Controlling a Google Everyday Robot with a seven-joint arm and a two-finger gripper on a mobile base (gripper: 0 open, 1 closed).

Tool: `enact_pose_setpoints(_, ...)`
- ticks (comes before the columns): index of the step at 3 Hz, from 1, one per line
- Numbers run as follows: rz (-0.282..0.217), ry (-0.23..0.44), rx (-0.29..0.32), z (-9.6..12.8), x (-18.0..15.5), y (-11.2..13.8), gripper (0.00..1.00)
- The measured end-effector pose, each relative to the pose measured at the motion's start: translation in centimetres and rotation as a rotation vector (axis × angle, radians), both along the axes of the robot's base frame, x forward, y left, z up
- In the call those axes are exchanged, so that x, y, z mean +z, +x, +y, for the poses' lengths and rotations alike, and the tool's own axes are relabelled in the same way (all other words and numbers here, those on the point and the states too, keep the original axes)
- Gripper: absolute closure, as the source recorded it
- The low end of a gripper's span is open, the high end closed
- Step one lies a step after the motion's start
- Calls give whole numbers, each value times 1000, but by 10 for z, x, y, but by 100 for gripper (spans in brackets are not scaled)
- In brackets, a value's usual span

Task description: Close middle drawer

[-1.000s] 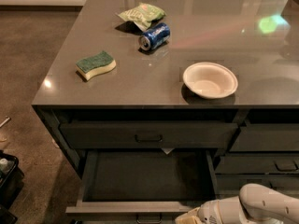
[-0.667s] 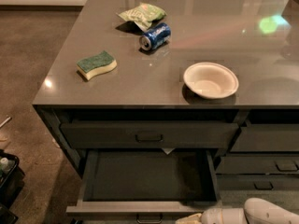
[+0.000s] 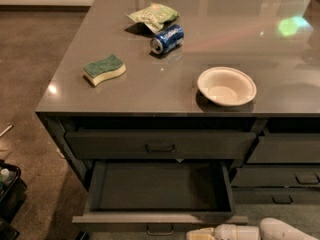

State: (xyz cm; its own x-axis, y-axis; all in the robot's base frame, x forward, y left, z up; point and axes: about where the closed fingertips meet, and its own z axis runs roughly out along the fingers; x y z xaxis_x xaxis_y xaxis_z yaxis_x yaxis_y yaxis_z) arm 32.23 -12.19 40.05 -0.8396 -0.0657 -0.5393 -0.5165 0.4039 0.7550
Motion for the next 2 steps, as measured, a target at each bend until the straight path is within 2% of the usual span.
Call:
enact_pose_setpoints(1, -99, -36, -57, -4, 11, 37, 100)
enact_pose_setpoints(2, -104, -38, -60, -4, 12, 37, 100)
